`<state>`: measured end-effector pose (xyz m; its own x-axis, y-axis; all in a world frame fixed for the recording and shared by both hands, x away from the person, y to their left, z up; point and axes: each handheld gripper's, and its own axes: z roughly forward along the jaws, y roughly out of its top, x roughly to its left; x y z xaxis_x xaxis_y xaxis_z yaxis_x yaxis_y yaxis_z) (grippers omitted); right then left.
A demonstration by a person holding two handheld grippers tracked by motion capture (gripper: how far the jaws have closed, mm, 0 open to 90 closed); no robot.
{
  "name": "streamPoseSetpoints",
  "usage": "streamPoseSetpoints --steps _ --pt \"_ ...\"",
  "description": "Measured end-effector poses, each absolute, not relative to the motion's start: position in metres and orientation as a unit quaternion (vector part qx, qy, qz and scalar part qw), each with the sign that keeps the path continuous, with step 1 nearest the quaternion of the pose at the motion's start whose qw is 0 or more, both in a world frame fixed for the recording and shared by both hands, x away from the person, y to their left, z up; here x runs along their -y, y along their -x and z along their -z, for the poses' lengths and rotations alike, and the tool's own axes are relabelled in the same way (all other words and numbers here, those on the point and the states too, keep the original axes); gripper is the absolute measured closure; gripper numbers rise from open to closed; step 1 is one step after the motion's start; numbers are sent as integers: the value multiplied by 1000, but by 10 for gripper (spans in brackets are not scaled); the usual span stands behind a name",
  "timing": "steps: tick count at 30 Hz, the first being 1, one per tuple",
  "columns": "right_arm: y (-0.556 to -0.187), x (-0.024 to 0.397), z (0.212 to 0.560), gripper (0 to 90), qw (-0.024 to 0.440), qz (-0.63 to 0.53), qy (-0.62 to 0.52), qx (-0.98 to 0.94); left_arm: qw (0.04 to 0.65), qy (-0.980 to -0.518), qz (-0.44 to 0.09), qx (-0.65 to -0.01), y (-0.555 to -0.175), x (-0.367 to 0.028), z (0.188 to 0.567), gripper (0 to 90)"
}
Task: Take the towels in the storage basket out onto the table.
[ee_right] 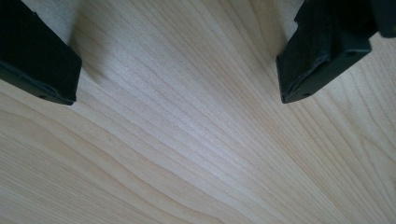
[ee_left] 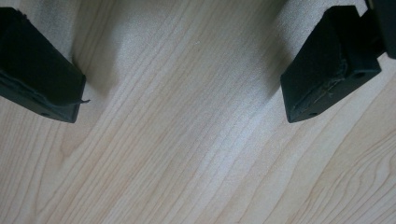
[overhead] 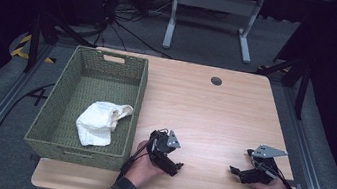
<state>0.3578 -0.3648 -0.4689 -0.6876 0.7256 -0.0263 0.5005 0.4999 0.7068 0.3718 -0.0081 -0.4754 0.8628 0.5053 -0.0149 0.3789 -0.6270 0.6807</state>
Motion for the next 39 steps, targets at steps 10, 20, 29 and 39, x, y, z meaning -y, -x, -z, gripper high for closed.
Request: streamPoseSetpoints --steps 10,20,29,39 --pt "-356 365 469 1 162 -347 -362 -850 351 -895 -92 -260 -373 11 475 4" --pt "-358 364 469 0 161 -346 -360 -851 335 -894 -82 -286 -371 5 469 20" --pt "-359 364 469 0 162 -346 -360 -851 344 -890 -81 -289 -370 4 464 21" --pt "-359 364 469 0 161 -345 -361 -851 356 -884 -75 -294 -371 1 455 21"
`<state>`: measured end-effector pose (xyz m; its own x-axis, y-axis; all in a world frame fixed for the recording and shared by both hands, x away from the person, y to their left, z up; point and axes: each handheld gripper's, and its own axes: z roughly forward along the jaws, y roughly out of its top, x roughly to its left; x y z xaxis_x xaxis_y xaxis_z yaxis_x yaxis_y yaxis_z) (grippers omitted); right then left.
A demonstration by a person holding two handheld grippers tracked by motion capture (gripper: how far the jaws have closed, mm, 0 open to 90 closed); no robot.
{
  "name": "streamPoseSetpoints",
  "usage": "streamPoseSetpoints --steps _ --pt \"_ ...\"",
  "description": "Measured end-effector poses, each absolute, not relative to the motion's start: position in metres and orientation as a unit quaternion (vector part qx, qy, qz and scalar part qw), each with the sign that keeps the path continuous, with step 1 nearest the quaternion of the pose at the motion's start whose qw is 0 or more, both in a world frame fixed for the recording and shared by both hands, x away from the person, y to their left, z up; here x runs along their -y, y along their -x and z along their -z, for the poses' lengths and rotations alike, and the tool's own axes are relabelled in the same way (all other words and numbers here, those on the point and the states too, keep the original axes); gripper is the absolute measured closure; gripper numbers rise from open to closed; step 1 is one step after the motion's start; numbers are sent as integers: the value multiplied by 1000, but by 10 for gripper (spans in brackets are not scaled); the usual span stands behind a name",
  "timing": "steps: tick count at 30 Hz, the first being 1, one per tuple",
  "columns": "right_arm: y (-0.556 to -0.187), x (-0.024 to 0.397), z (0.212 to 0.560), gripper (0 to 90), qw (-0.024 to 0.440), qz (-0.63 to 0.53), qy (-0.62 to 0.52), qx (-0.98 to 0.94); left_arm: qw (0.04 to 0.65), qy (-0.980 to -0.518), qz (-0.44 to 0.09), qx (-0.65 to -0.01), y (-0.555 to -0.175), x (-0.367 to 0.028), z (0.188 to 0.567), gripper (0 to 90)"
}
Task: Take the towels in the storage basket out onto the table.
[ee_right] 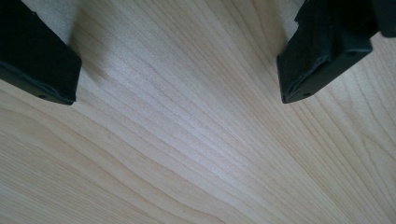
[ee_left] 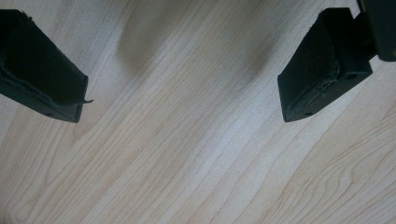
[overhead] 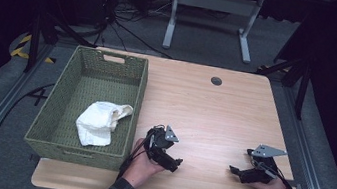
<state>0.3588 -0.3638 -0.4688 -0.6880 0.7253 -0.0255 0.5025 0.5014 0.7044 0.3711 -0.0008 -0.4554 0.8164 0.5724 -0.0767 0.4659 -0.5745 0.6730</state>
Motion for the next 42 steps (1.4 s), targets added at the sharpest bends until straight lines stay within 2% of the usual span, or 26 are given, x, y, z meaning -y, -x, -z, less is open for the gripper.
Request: streamPoseSetpoints --steps 42 --pt "-359 364 469 0 161 -346 -358 -852 381 -874 -63 -294 -372 -4 430 33"
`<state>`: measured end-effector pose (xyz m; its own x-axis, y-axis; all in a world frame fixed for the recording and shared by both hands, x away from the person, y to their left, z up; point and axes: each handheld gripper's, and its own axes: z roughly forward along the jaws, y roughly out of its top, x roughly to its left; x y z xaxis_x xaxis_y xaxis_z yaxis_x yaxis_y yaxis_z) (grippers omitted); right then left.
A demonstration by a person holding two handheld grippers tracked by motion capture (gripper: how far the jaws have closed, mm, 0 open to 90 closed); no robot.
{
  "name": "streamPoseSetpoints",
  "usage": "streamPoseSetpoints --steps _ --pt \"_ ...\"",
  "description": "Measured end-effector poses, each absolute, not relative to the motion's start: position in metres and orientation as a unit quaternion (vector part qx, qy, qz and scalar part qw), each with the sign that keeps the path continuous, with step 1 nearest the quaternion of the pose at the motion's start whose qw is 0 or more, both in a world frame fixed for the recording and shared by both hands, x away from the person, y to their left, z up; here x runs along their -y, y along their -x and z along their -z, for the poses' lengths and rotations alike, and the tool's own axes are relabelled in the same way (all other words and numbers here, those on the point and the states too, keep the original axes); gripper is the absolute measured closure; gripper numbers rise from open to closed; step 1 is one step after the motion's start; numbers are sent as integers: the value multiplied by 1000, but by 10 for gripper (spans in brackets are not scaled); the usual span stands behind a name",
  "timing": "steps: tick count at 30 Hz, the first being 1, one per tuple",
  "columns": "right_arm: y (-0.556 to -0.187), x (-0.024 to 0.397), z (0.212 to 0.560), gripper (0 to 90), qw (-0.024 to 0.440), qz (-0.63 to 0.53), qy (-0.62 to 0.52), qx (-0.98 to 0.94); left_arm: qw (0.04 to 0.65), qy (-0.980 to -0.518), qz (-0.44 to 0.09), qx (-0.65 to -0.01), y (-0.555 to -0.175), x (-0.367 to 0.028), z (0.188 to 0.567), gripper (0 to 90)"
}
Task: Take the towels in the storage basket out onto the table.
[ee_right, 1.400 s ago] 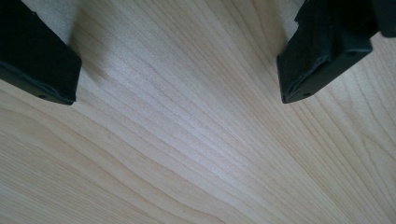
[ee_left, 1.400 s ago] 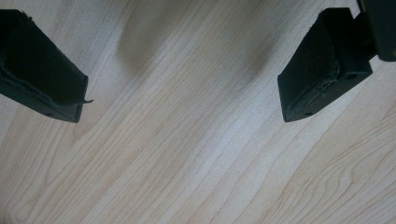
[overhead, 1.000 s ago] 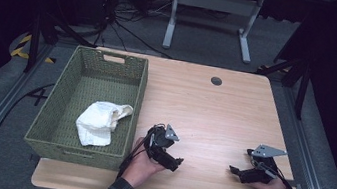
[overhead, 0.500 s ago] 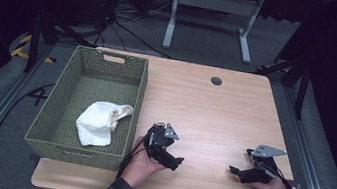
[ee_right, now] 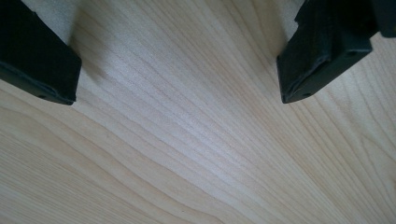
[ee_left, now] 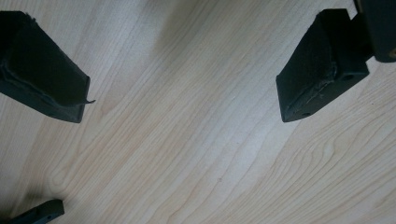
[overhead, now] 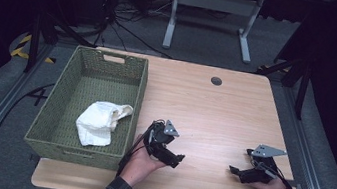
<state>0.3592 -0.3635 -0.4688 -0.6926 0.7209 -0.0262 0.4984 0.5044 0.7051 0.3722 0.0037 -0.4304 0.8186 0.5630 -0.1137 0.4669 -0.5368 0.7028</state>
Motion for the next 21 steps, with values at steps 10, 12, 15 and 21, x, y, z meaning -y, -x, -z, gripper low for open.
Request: streamPoseSetpoints --steps 10,12,15,21 --pt "-359 364 469 0 161 -346 -358 -852 379 -874 -67 -295 -373 -4 422 34" --pt "-359 364 469 0 161 -346 -357 -852 384 -872 -69 -296 -373 -4 422 34" --pt "-359 364 469 0 161 -346 -357 -852 383 -873 -70 -295 -374 -4 420 34" --pt "-359 364 469 0 161 -346 -358 -852 386 -871 -69 -295 -374 -5 416 37"
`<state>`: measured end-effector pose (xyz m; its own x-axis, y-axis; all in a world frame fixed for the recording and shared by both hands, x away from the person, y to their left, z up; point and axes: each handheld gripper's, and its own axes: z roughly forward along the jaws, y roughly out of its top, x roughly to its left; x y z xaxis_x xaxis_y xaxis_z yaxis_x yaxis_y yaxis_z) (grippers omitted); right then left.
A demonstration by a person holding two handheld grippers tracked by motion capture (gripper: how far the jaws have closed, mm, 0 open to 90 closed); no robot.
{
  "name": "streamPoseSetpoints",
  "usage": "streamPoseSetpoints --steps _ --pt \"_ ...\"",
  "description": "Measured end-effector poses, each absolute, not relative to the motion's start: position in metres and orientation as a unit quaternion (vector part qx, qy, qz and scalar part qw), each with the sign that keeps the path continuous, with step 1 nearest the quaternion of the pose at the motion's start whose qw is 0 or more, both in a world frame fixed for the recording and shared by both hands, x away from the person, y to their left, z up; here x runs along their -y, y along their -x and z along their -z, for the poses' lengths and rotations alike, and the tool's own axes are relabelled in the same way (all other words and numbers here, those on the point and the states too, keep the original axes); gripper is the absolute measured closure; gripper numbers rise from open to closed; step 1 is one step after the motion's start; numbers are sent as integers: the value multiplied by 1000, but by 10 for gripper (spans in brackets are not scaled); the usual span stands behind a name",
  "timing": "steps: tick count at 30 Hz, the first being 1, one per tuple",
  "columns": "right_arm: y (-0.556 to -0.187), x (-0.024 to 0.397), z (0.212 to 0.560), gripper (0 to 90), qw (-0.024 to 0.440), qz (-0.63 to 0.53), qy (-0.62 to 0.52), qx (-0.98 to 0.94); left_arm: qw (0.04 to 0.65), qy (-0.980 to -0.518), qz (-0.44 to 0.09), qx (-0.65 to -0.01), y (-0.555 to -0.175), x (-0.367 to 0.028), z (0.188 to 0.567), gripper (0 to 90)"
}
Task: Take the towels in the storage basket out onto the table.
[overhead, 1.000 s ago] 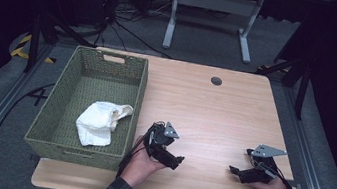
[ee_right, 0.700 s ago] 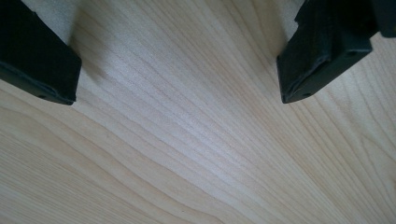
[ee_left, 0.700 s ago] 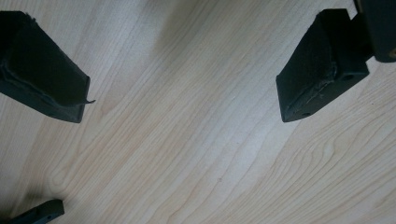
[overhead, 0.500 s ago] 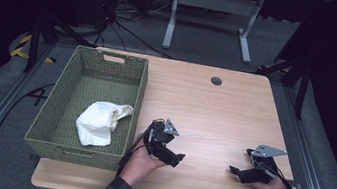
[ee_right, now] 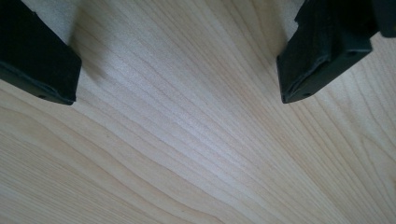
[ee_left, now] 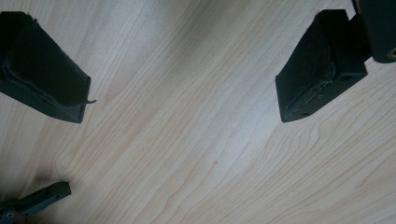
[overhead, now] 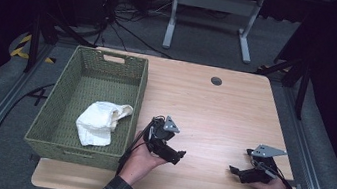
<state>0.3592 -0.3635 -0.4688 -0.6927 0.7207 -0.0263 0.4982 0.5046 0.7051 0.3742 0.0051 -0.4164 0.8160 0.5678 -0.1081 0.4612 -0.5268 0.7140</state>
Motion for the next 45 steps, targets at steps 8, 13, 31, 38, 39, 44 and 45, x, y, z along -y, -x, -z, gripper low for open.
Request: streamPoseSetpoints --steps 8,13,31,38,39,44,45 --pt "-359 364 469 0 161 -346 -358 -852 386 -871 -70 -295 -375 -4 410 37" --pt "-359 364 469 0 161 -346 -357 -852 393 -867 -74 -297 -376 -5 404 37" --pt "-359 364 469 0 161 -346 -357 -852 400 -867 -63 -291 -380 -8 390 39" --pt "-359 364 469 0 161 -346 -357 -852 402 -868 -64 -285 -380 -9 383 39" --pt "-359 364 469 0 161 -346 -357 -852 402 -868 -63 -286 -380 -10 381 39" --pt "-359 364 469 0 161 -346 -357 -852 405 -866 -69 -284 -382 -15 373 40" --pt "-359 364 469 0 161 -346 -357 -852 405 -866 -69 -284 -382 -15 373 40"
